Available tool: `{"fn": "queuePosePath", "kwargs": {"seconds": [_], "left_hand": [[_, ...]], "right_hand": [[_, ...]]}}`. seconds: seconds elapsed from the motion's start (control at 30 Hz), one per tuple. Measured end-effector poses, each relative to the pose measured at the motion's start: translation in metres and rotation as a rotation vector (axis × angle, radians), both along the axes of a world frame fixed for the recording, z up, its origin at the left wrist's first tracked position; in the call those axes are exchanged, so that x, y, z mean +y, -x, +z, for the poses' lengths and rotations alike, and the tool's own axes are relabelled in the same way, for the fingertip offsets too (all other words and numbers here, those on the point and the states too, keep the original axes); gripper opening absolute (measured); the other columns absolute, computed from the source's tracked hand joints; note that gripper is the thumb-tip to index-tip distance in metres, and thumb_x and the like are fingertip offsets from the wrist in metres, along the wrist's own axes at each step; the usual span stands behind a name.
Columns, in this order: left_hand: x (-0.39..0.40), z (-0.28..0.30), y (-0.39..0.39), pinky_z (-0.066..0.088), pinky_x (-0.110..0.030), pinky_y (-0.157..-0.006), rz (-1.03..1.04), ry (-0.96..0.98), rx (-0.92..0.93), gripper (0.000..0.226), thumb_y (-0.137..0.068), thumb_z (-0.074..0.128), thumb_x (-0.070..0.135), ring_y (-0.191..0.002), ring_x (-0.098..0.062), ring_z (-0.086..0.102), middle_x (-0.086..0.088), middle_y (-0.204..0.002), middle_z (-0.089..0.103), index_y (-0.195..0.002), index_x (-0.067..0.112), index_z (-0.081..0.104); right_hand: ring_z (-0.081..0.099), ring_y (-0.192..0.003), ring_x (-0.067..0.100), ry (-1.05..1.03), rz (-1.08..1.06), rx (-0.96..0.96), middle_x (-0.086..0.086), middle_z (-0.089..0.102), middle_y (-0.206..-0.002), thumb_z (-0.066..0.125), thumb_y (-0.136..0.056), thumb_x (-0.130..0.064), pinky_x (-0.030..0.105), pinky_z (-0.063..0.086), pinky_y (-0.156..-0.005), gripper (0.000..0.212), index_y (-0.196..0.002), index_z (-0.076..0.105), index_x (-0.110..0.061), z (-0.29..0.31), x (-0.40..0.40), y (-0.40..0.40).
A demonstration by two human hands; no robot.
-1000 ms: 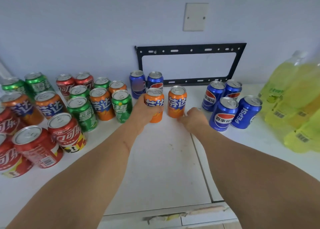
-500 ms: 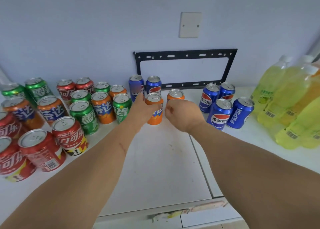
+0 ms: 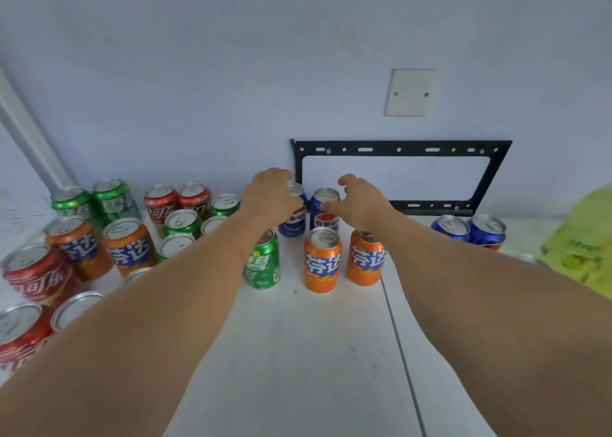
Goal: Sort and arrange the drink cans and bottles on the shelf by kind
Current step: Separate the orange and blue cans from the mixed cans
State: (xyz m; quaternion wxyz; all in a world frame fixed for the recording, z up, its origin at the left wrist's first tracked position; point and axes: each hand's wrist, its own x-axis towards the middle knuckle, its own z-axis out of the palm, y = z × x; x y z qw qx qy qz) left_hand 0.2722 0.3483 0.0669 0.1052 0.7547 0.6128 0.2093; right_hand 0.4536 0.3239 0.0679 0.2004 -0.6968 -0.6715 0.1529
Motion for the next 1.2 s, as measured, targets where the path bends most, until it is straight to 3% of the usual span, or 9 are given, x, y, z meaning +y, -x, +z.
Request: {"fn": "queuePosePath", "kwargs": {"seconds": [0.1,0.23,0.4,0.63,0.8,0.93,1.1,1.2], "left_hand": [[0.026,0.0,0.007,0.033,-0.047,-0.113,0.021,0.125,0.104,0.083,-0.085,0.071,0.039,-0.142,-0.03,0.032,-0.009,-0.158,0.033,-0.153,0.016,0.031],[0.054,-0.006,0.006,0.038,-0.047,-0.11,0.016,0.284,0.192,0.099,-0.077,0.077,0.045,-0.136,-0.032,0.042,-0.01,-0.156,0.037,-0.155,0.018,0.022],[0.064,-0.016,-0.004,0.047,-0.041,-0.094,-0.001,0.356,0.187,0.081,-0.073,0.08,0.044,-0.109,-0.028,0.057,-0.009,-0.129,0.058,-0.138,0.016,0.041],[0.061,-0.018,-0.01,0.049,-0.036,-0.08,0.07,0.331,0.109,0.067,-0.07,0.08,0.044,-0.095,-0.025,0.058,-0.007,-0.11,0.061,-0.121,0.016,0.048],[0.042,-0.004,-0.01,0.047,-0.033,-0.077,0.096,0.31,-0.118,0.063,-0.071,0.083,0.034,-0.098,-0.024,0.058,-0.005,-0.109,0.06,-0.121,0.017,0.049],[0.02,0.019,-0.017,0.05,-0.033,-0.077,0.086,0.247,-0.418,0.062,-0.072,0.083,0.024,-0.099,-0.022,0.06,-0.005,-0.112,0.061,-0.122,0.019,0.047],[-0.02,0.053,-0.027,0.045,-0.024,-0.063,0.039,0.175,-0.695,0.054,-0.075,0.082,0.015,-0.088,-0.015,0.061,-0.003,-0.105,0.062,-0.117,0.017,0.047],[-0.056,0.061,-0.028,0.048,-0.024,-0.063,-0.02,0.171,-0.779,0.044,-0.076,0.08,0.014,-0.085,-0.014,0.065,-0.003,-0.098,0.068,-0.113,0.014,0.055]], "right_hand": [[0.049,-0.126,0.03,0.137,0.017,0.03,0.014,0.042,-0.146,0.072,-0.082,-0.048,0.037,0.044,-0.094,0.089,-0.15,0.027,-0.012,-0.005,0.024,0.0],[0.054,-0.116,0.029,0.267,0.052,0.003,0.014,0.053,-0.134,0.078,-0.078,-0.045,0.035,0.046,-0.086,0.086,-0.141,0.033,-0.007,-0.015,0.049,-0.003],[0.056,-0.111,0.027,0.332,0.09,0.02,0.011,0.057,-0.128,0.081,-0.073,-0.045,0.036,0.048,-0.088,0.084,-0.137,0.037,-0.011,-0.032,0.066,-0.009],[0.054,-0.101,0.022,0.276,0.124,0.105,0.009,0.059,-0.123,0.081,-0.072,-0.042,0.033,0.047,-0.081,0.075,-0.131,0.043,-0.013,-0.04,0.074,-0.02],[0.057,-0.103,0.025,0.195,0.058,0.283,0.008,0.057,-0.116,0.081,-0.072,-0.039,0.034,0.051,-0.079,0.07,-0.126,0.046,-0.011,-0.024,0.069,-0.036],[0.062,-0.103,0.023,0.074,-0.001,0.539,0.005,0.063,-0.115,0.082,-0.065,-0.038,0.026,0.051,-0.066,0.071,-0.124,0.051,-0.014,0.001,0.052,-0.04],[0.059,-0.105,0.02,-0.083,-0.064,0.735,0.0,0.059,-0.115,0.081,-0.075,-0.032,0.033,0.051,-0.08,0.065,-0.128,0.047,-0.018,0.035,0.008,-0.041],[0.059,-0.101,0.019,-0.141,-0.075,0.804,-0.002,0.059,-0.111,0.079,-0.078,-0.032,0.032,0.05,-0.078,0.054,-0.12,0.046,-0.024,0.048,-0.031,-0.039]]}}
